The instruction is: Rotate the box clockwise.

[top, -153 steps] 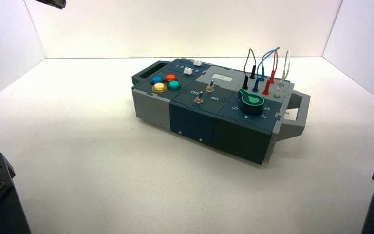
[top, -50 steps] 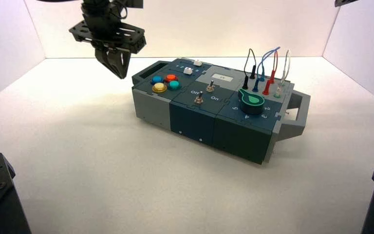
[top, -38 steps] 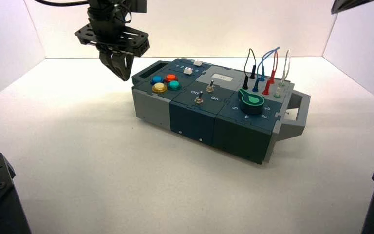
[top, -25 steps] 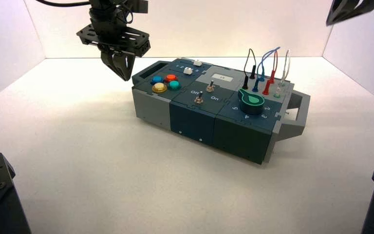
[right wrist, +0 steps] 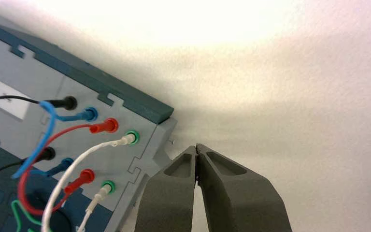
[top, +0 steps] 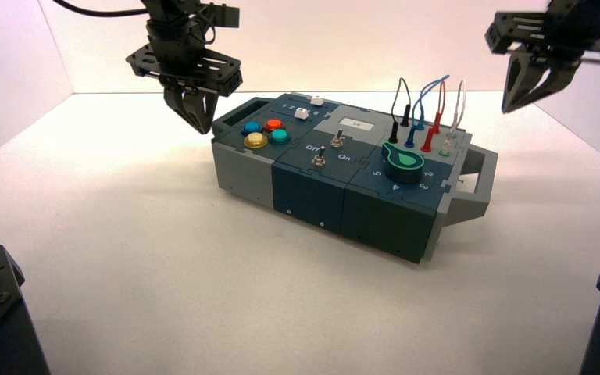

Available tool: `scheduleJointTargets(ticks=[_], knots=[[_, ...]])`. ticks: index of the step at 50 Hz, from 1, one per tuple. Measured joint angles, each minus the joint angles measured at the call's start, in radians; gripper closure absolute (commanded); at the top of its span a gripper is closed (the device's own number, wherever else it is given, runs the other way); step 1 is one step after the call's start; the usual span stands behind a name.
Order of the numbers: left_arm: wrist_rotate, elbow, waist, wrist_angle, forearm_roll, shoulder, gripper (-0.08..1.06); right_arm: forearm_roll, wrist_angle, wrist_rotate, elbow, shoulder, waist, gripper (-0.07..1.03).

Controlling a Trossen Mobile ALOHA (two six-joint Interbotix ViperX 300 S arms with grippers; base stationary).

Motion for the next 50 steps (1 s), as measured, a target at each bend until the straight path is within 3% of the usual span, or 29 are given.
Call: scheduleJointTargets(ticks=[29,50], knots=[[0.0,0.0,0.0,-0.012,0.0,0.012,1.01,0.014,-0.028,0.0,-0.032,0.15,0.002,0.99],[0.0,0.0,0.0,-0.015,0.0,0.021,1.01,0.064,-0.054,0.002,-0.046,0.232,0.028,0.99]])
